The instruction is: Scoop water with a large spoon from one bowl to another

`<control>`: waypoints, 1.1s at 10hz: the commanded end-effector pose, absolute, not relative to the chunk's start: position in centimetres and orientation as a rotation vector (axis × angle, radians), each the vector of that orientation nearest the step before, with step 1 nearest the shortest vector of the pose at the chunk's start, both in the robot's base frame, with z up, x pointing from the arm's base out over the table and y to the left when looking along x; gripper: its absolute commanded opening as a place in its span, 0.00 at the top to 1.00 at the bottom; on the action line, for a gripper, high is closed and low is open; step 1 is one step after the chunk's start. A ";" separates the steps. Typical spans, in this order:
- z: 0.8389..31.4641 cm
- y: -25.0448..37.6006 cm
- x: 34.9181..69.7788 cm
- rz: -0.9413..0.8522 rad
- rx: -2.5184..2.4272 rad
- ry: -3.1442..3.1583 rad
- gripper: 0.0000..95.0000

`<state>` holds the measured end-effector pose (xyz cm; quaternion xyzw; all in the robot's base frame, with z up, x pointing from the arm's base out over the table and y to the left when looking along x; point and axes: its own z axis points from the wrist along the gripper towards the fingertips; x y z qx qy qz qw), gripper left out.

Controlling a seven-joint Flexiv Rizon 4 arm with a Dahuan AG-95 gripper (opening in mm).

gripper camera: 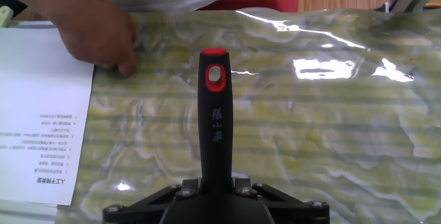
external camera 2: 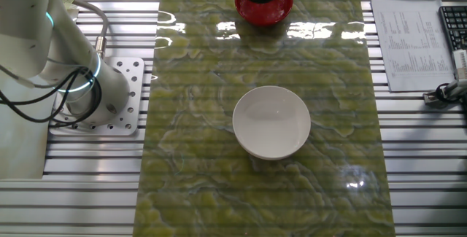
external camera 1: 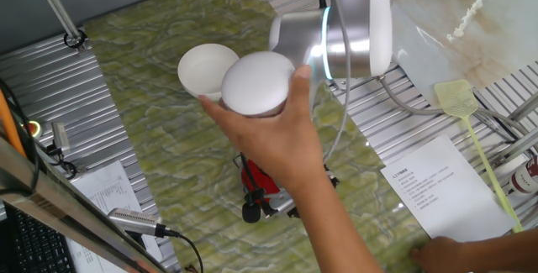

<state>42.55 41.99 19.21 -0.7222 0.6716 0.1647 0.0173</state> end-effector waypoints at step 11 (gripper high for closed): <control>18.8 42.3 42.6 0.547 -2.249 2.116 1.00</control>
